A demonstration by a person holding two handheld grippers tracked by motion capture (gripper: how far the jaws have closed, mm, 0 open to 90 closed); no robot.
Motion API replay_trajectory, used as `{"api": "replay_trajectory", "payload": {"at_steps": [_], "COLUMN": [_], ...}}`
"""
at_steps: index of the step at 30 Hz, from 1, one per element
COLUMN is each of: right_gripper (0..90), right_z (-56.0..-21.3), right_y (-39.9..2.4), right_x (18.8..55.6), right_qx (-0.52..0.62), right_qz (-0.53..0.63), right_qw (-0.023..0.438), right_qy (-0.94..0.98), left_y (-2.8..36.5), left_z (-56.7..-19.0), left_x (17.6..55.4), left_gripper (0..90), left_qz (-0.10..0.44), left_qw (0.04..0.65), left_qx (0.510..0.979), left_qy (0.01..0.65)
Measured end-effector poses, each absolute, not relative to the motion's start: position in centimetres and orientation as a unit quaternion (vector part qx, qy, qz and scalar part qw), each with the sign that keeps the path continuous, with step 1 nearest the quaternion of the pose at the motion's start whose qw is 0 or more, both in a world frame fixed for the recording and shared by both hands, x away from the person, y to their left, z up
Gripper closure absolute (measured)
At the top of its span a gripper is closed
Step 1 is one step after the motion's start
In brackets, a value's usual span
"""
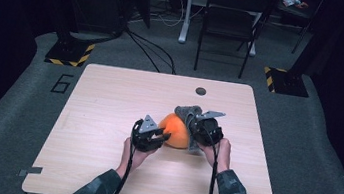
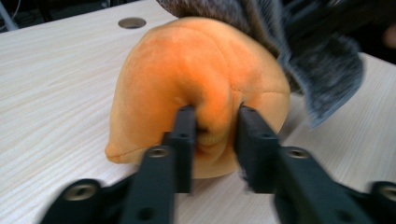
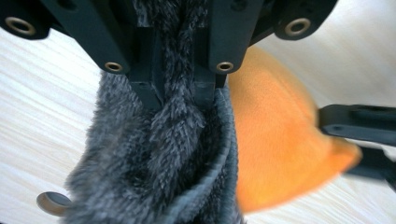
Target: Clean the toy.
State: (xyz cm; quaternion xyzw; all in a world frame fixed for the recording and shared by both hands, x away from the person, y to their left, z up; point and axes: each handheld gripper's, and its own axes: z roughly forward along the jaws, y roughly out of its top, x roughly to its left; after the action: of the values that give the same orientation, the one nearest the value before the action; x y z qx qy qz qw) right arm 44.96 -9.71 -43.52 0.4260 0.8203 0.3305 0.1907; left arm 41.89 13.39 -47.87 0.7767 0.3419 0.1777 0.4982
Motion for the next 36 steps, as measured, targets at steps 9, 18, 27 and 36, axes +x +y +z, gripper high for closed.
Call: {"api": "replay_trajectory", "payload": {"at_steps": [9,18,27,36], "right_gripper": [76.9,77.0,77.0,76.9], "right_z": [-43.7,-43.1,-38.8,-41.1], "right_y": [-10.4,-10.7,-8.3,-7.0], "right_x": [45.3,45.4,42.5,43.3], "right_qx": [0.437,0.442,0.39,0.388], "right_qz": [0.344,0.357,0.399,0.359], "right_qw": [0.176,0.184,0.203,0.215], "right_qy": [0.812,0.802,0.805,0.821], "left_y": [12.1,12.4,12.2,12.2], "left_z": [-48.9,-48.2,-46.3,-47.3], "left_x": [41.7,42.2,41.6,42.0], "left_gripper": [51.3,77.7,78.2,77.5], "left_qz": [0.227,0.212,0.18,0.17], "left_qw": [0.476,0.487,0.505,0.497], "left_qx": [0.783,0.77,0.762,0.77], "left_qy": [0.328,0.352,0.364,0.363]}}
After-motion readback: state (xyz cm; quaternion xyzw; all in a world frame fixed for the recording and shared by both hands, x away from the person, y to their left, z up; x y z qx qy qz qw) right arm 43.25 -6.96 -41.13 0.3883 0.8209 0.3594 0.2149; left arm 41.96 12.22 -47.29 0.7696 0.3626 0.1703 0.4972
